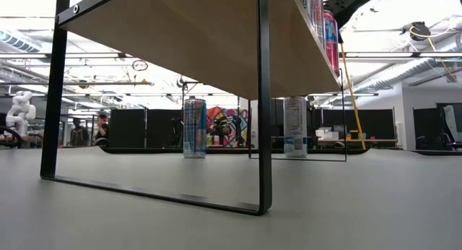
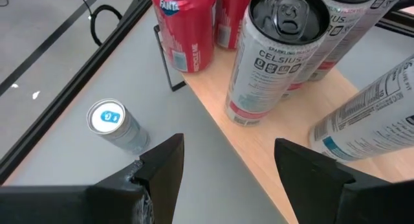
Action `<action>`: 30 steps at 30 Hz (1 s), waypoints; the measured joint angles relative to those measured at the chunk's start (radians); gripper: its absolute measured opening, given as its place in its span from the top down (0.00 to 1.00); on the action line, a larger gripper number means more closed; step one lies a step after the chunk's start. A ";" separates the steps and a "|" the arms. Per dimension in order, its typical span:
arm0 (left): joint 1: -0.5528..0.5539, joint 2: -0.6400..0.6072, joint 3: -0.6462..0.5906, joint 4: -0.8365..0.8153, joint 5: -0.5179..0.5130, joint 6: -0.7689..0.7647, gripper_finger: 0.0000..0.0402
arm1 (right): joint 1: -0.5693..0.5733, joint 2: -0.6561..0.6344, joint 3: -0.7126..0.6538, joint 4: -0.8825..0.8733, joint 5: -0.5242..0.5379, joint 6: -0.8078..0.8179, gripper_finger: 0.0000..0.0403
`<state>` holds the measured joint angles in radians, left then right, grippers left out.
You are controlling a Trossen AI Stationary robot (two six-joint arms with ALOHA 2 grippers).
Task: Place canned beverage on shelf
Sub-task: Put the white blue soda can on the shelf aligned with the other white blue soda cans
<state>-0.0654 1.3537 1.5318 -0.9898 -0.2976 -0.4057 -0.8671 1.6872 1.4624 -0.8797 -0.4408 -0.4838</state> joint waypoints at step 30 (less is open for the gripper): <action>0.000 0.000 0.000 0.000 -0.030 -0.005 0.40 | 0.042 0.054 0.001 -0.021 0.133 0.024 0.37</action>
<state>-0.0654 1.3537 1.5322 -0.9894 -0.3275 -0.4105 -0.8249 1.7412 1.4635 -0.9005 -0.3082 -0.4598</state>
